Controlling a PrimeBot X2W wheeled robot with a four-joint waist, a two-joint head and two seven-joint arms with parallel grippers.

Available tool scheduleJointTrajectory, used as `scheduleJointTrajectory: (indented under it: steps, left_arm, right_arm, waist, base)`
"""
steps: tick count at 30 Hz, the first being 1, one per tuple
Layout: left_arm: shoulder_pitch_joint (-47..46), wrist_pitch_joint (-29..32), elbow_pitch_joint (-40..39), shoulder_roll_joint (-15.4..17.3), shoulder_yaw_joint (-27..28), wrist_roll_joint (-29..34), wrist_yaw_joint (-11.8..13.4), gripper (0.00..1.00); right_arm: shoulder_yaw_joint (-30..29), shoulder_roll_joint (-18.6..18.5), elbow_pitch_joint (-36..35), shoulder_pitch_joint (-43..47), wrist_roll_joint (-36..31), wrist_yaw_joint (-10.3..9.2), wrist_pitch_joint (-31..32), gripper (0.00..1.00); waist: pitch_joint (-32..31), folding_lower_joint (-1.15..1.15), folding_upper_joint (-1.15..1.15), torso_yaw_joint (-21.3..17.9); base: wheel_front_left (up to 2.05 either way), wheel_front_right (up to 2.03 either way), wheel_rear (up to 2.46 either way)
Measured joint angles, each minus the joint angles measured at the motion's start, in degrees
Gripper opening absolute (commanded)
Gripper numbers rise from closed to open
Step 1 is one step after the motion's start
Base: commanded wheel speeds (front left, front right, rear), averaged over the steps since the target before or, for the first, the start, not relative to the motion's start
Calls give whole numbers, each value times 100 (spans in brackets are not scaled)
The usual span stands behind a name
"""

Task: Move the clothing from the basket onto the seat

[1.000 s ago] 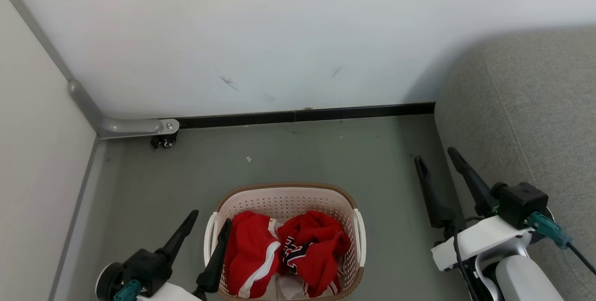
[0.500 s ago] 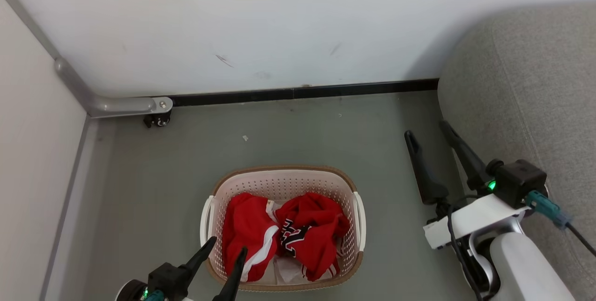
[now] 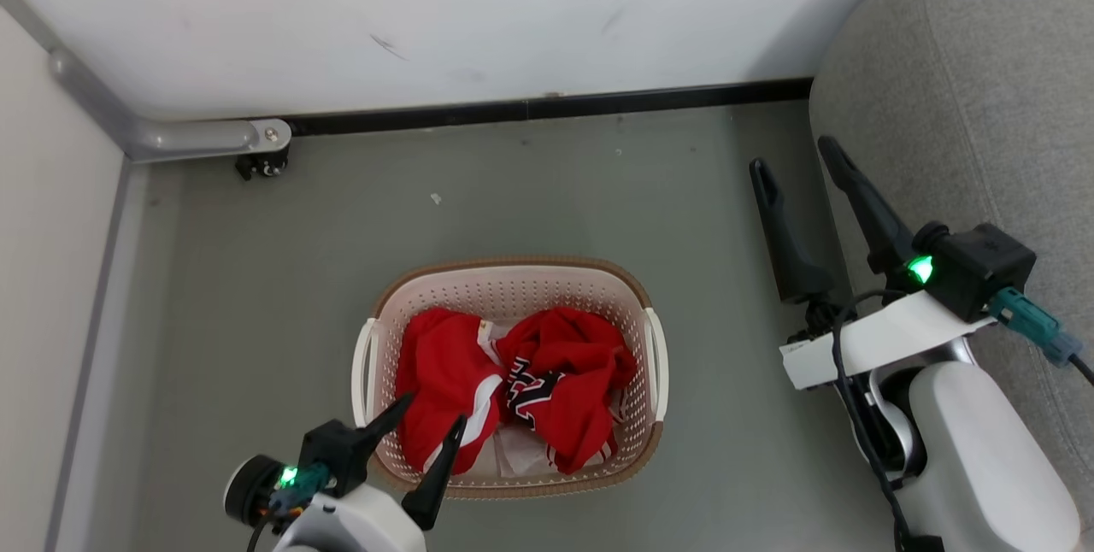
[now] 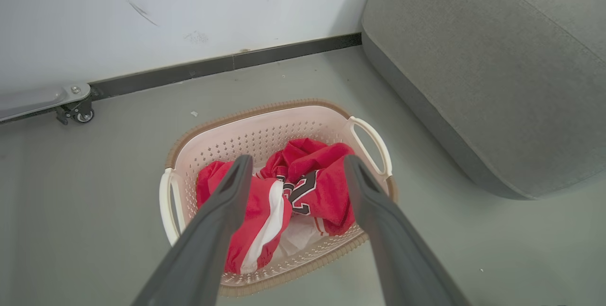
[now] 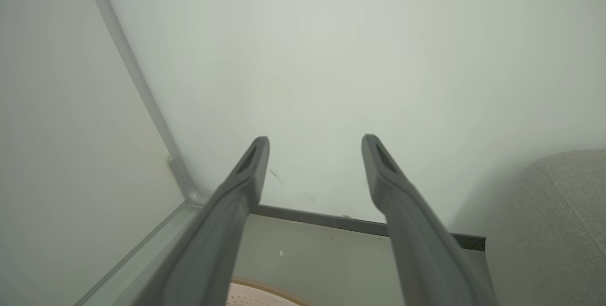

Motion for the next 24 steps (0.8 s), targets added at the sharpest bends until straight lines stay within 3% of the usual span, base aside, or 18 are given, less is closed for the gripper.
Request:
scheduleJointTrajectory:
  steps: [8,24]
  left_arm:
    - [-544,240,276,-26,-238,111,0,100]
    - [-1396,571,845,-65,-194,178,0,100]
  right_arm:
    - [149,-49,-456,-545,-148,0,-9,100]
    - [575,-76,-1392,-1305,-210,0,-33,100]
  waist:
    - [421,0,0,-67]
    - [1361,0,0,-248]
  base:
    - [0,0,0]
    - [0,0,0]
